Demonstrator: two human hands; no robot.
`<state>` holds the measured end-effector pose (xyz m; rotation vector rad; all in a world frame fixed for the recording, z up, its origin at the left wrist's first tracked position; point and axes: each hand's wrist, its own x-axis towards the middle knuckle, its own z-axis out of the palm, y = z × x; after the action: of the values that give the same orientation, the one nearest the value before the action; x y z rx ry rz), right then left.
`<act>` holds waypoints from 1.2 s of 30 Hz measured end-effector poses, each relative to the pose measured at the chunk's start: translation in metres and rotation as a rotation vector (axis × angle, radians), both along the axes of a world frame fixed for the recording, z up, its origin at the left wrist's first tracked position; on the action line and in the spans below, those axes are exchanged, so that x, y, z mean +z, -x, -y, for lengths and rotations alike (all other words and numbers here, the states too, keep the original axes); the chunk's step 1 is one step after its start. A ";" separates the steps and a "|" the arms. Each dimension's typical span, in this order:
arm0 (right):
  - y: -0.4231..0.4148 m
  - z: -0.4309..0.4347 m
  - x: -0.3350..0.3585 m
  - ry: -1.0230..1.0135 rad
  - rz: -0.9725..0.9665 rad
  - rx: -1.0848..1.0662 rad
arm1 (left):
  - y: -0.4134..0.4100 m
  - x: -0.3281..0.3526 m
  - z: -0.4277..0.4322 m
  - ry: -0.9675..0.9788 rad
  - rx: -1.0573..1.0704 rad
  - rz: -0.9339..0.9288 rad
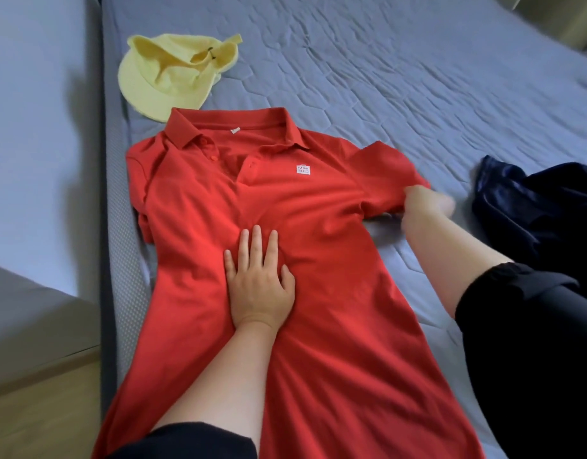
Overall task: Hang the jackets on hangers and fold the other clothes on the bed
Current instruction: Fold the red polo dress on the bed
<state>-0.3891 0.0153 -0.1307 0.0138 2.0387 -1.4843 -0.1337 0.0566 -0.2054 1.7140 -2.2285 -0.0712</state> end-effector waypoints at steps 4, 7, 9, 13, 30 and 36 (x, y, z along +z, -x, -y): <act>0.027 -0.017 -0.003 -0.220 -0.319 -0.132 | 0.000 0.000 0.000 -0.001 -0.003 -0.010; 0.009 -0.027 -0.008 -0.091 0.132 0.039 | 0.000 -0.002 0.000 -0.007 -0.003 -0.007; 0.001 -0.028 -0.010 -0.029 0.342 0.198 | 0.000 -0.003 0.001 -0.005 -0.005 -0.003; -0.013 -0.027 0.000 0.164 0.506 0.244 | 0.000 -0.004 0.001 -0.005 -0.012 -0.006; -0.164 -0.062 -0.031 -0.309 -1.022 0.980 | -0.048 0.033 -0.017 0.054 -0.163 -0.493; -0.216 -0.034 -0.040 -0.488 -0.689 1.165 | -0.113 0.053 -0.003 0.018 0.195 -0.699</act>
<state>-0.1733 0.0493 -0.1703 -1.3796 2.1489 -0.2371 -0.0211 0.0601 -0.1529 1.5645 -1.5420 -0.5157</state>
